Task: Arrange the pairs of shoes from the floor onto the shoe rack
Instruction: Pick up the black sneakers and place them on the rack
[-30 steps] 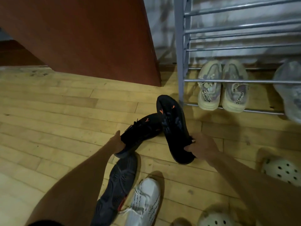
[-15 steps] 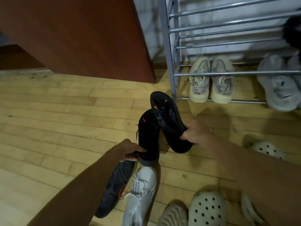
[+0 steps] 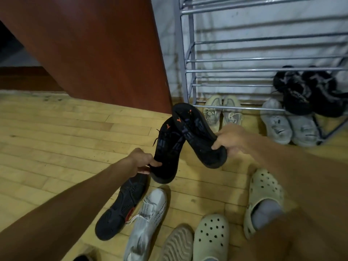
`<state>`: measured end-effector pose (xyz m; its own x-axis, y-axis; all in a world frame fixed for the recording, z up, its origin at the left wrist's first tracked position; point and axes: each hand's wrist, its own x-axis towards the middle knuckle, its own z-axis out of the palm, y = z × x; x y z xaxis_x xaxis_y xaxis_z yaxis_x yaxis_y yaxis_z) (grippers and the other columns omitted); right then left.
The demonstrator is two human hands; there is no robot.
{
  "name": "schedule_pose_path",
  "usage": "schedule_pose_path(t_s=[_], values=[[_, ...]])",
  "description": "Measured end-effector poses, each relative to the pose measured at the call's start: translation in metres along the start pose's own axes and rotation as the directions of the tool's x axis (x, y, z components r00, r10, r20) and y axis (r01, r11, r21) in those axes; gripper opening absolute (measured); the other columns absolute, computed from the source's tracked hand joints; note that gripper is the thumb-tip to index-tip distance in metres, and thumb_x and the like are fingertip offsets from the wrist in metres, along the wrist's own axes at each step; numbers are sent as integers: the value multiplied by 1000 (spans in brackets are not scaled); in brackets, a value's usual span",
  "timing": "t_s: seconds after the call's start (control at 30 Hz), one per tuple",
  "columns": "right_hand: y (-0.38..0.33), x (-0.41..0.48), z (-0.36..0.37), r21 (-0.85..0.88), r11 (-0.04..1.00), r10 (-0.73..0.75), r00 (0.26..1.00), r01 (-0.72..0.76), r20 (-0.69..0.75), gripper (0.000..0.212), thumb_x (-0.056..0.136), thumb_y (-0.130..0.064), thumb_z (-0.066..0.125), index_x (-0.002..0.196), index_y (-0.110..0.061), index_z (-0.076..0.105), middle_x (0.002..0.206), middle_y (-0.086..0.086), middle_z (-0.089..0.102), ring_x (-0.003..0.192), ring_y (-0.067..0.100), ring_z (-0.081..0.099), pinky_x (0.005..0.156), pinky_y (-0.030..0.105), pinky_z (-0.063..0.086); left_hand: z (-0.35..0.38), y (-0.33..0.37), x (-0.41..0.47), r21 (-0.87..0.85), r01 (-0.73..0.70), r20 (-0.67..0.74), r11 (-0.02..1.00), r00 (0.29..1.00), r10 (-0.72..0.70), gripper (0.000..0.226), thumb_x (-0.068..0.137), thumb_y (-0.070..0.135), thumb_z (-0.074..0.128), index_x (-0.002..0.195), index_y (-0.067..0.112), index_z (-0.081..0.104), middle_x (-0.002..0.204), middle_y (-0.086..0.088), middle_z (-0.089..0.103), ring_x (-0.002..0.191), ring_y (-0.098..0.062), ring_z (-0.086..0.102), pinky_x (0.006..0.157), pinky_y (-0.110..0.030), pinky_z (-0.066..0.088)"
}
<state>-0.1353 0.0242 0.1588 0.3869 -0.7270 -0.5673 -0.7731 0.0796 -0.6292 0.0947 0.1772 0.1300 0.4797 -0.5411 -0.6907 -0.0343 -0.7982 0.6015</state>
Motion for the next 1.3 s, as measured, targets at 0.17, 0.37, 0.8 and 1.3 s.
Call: schedule_pose_path(t_s=[0.17, 0.37, 0.8, 1.3], values=[[17, -31, -51, 82, 996, 32, 998, -28, -45, 36, 79, 0, 73, 113, 3, 65, 98, 14, 66, 68, 28, 66, 45, 27, 56, 24, 25, -17, -70, -75, 13, 995, 997, 76, 36, 69, 0, 78, 101, -4, 62, 98, -15, 68, 86, -27, 66, 66, -30, 57], [40, -35, -90, 251, 965, 104, 989, -75, -103, 33, 84, -1, 69, 114, 7, 61, 114, 21, 65, 93, 38, 68, 70, 41, 59, 71, 70, -12, -121, -125, 33, 985, 991, 129, 27, 68, -3, 77, 92, -3, 63, 94, -14, 69, 83, -26, 65, 61, -33, 55], [46, 92, -122, 514, 858, 140, 956, 12, -257, 15, 85, -8, 69, 76, -16, 61, 80, 2, 67, 73, 24, 69, 43, 23, 55, 117, 191, 79, -303, -254, -38, 918, 966, 254, 21, 66, 0, 81, 81, -1, 68, 74, -9, 70, 64, -20, 68, 40, -20, 52], [48, 171, -136, 613, 789, 171, 973, -42, -153, 12, 87, -7, 67, 99, -7, 63, 88, 12, 70, 68, 24, 72, 53, 32, 60, 135, 231, 163, -100, -364, -125, 926, 928, 351, 15, 79, 7, 72, 90, 15, 65, 104, -12, 68, 94, -27, 66, 74, -35, 58]])
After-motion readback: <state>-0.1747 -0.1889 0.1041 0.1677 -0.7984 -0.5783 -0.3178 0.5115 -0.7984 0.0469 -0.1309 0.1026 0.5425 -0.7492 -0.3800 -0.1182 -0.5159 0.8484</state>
